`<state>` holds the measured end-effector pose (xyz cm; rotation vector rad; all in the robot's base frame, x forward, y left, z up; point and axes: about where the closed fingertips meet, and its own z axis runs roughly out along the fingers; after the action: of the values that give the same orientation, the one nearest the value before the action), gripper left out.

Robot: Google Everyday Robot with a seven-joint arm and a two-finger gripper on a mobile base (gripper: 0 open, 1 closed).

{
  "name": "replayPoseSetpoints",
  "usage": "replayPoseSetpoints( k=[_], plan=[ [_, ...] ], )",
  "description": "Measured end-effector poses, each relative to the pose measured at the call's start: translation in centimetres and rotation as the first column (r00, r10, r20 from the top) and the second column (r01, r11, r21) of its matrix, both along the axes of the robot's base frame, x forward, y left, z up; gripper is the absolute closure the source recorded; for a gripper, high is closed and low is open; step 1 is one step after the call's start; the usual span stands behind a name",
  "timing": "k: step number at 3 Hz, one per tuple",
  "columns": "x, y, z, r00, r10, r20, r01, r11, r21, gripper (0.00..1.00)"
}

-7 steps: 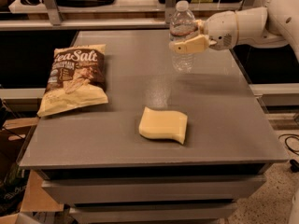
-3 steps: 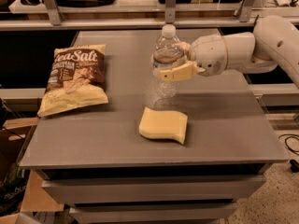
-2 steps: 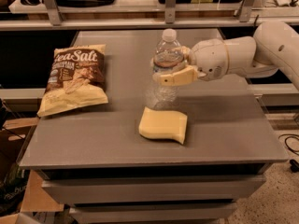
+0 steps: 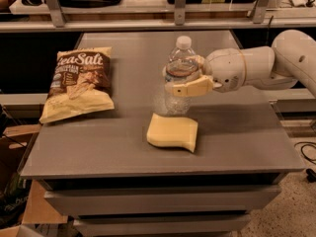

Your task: Move water bottle near sponge

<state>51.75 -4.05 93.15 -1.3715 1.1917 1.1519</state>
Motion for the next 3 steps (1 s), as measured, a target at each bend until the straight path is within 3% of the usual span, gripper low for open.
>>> replayPoseSetpoints(
  k=[3],
  plan=[
    [0.08, -0.56, -0.80, 0.9994, -0.012, -0.032, 0.013, 1.000, 0.020, 1.00]
  ],
)
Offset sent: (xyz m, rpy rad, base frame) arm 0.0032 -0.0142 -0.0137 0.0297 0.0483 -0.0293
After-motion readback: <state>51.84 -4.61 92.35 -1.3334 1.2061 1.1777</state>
